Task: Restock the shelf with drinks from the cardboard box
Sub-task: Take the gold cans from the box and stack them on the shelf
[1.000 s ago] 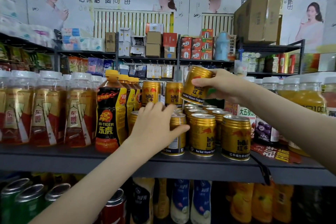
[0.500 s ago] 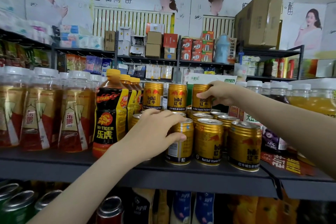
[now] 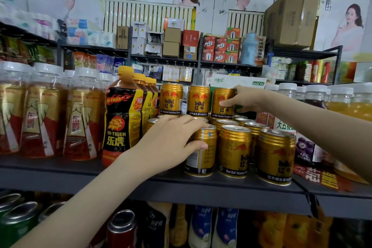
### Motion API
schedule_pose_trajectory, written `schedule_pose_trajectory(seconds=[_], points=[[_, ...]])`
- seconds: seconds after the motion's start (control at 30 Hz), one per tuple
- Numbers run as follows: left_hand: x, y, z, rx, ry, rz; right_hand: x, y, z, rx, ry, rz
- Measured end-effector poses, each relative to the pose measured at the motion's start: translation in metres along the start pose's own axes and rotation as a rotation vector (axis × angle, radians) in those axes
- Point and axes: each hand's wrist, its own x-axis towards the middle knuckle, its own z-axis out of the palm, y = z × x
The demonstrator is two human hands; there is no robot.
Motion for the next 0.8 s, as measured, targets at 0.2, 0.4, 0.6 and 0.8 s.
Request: schedule_pose_trajectory(seconds=[0.2,0.4,0.6,0.8], points=[[-0.004,-0.001,0.002,0.019,0.039,0.032,-0.026,0.008,-0.004,-0.259,0.173,-0.15],[-0.006,0.0,0.019,0.148,0.158,0.047,-0.092,-0.006,0.003,-0.652,0.209,-0.351],[-0.006,0.002,0.023,0.165,0.199,0.042,-0.14,0.002,0.027,-0.83,-0.097,-0.247],[-0.006,-0.001,0.025,0.164,0.228,0.056,-0.141,0.008,0.04,-0.867,0.026,-0.245]])
